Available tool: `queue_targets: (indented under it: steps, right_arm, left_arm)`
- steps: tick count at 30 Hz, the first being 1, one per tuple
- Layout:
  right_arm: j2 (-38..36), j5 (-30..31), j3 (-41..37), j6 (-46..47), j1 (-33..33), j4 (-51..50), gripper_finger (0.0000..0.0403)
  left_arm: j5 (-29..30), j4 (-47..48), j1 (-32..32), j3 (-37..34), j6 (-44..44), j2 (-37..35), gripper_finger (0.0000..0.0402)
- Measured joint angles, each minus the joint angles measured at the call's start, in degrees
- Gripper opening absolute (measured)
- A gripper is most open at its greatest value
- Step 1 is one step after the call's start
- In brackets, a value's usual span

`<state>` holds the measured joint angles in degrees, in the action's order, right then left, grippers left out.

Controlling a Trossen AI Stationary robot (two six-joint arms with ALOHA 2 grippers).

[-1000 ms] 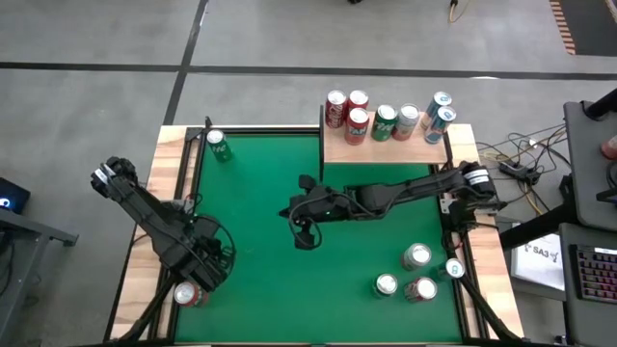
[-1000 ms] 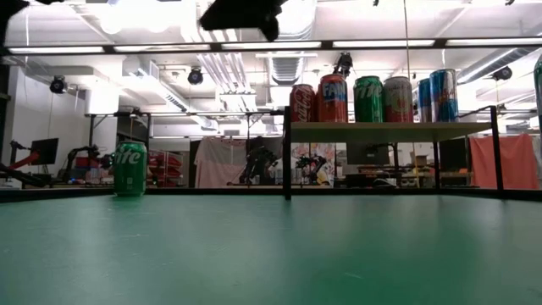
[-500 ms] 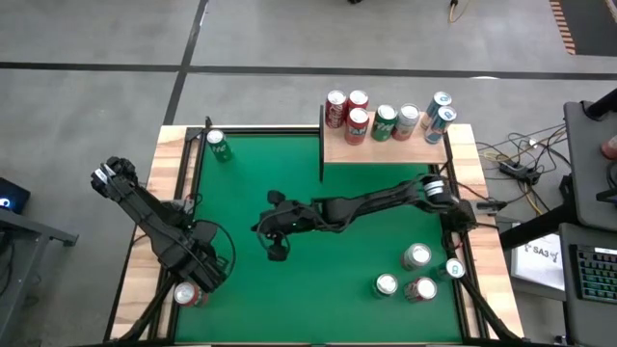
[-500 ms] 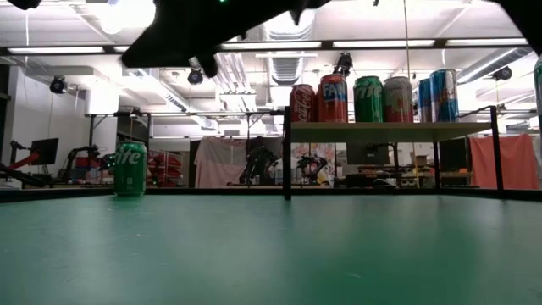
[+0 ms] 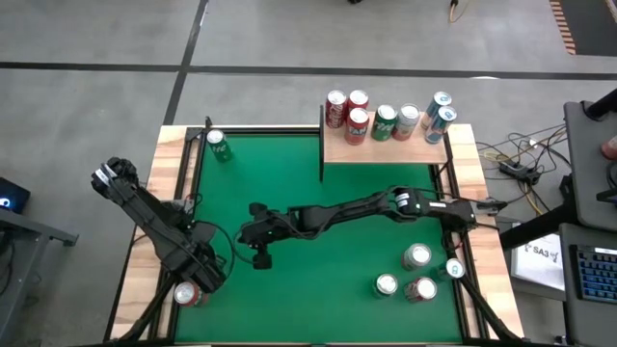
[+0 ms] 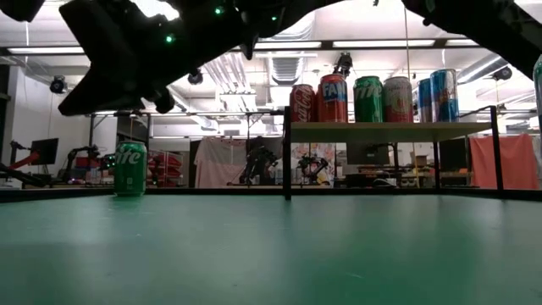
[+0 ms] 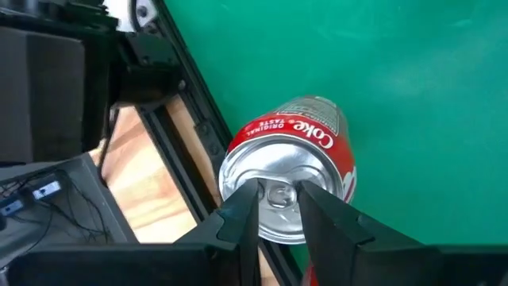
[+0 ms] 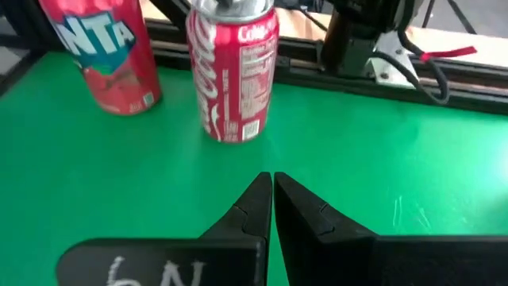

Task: Place canned beverage on shelf
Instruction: Put the left red-white soda can on the shelf aligned with the other red-white soda can

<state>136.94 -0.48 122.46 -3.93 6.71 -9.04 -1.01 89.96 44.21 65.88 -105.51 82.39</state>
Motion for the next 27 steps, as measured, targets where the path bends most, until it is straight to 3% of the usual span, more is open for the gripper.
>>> queue_targets:
  steps: [11, 19, 23, 27]
  right_arm:
    - [-0.74, -0.02, 0.04, -1.26, 0.01, -0.45, 0.0009]
    - [1.03, -3.14, 0.04, 1.66, 0.07, 5.22, 0.0016]
    - [1.97, -3.17, 0.01, 1.99, 0.16, 8.39, 0.005]
    - [2.43, -3.0, -0.03, 2.63, 0.17, 11.64, 0.011]
  left_arm:
    - [8.47, -3.11, -0.04, 1.84, 0.14, 0.21, 0.0079]
    - [7.99, -3.38, -0.04, 2.35, -0.22, 0.28, 0.0079]
    - [7.9, -3.32, -0.04, 2.35, -0.11, 0.28, 0.0079]
    - [6.2, -3.15, 0.0, 2.35, -0.12, 0.28, 0.0079]
